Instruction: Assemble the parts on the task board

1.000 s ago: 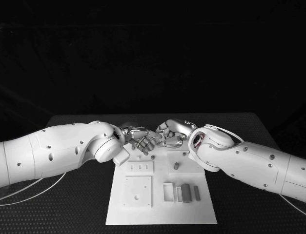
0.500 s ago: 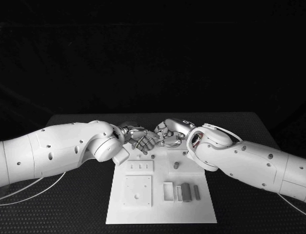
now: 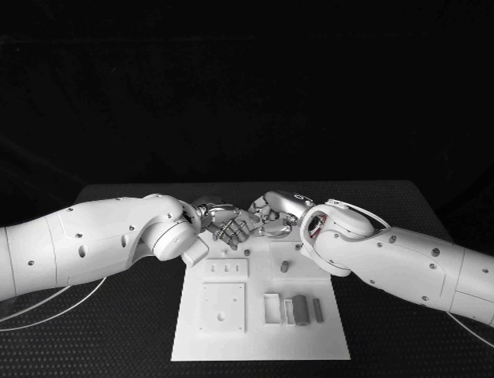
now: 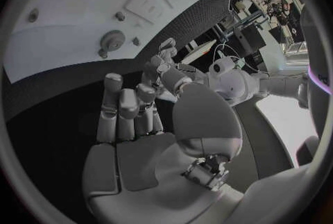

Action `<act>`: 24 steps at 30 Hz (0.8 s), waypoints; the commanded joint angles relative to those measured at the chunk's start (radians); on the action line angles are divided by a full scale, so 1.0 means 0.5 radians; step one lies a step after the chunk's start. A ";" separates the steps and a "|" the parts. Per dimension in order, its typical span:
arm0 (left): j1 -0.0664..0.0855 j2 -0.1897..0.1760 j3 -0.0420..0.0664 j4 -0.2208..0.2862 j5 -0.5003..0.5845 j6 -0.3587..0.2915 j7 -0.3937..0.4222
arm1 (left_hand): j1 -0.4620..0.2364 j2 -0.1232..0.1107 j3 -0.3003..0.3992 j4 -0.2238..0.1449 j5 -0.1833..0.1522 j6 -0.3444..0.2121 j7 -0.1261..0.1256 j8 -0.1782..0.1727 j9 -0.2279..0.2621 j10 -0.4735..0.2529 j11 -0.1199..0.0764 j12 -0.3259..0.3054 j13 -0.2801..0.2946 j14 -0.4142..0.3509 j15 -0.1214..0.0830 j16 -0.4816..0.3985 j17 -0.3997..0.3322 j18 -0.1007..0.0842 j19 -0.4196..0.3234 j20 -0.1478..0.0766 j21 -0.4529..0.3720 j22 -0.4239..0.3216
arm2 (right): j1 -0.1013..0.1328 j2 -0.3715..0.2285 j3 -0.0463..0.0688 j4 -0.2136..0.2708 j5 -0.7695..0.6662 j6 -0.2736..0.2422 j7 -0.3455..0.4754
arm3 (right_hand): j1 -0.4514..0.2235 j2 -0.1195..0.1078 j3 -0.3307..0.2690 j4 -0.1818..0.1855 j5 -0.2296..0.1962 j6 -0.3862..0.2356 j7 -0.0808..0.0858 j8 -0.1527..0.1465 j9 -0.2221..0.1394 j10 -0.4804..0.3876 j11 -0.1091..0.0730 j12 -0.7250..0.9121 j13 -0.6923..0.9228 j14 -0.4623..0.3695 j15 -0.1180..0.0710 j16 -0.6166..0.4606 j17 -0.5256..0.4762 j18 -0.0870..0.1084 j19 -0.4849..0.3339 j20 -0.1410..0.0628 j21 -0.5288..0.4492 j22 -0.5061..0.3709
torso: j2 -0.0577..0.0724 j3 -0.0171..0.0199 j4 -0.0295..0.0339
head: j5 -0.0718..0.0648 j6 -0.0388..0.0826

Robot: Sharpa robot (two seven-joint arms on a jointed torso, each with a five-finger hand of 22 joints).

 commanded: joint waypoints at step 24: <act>0.003 0.012 0.005 0.020 0.021 -0.034 0.023 | 0.234 0.121 0.243 -0.061 -0.008 0.099 -0.036 0.029 0.035 0.081 -0.047 0.041 0.052 0.065 -0.038 0.078 0.019 0.014 0.053 -0.031 0.037 0.067 | -0.003 0.036 -0.001 0.001 -0.012 0.066 0.028 | -0.002 -0.003 0.008 0.004 0.006 0.228 0.082 0.010 -0.003 0.014 -0.001 0.009 -0.002 0.009 -0.010 0.012 -0.003 0.012 0.017 0.003 0.015 0.034 | 0.000 0.0004 -0.002 | 0.000 -0.012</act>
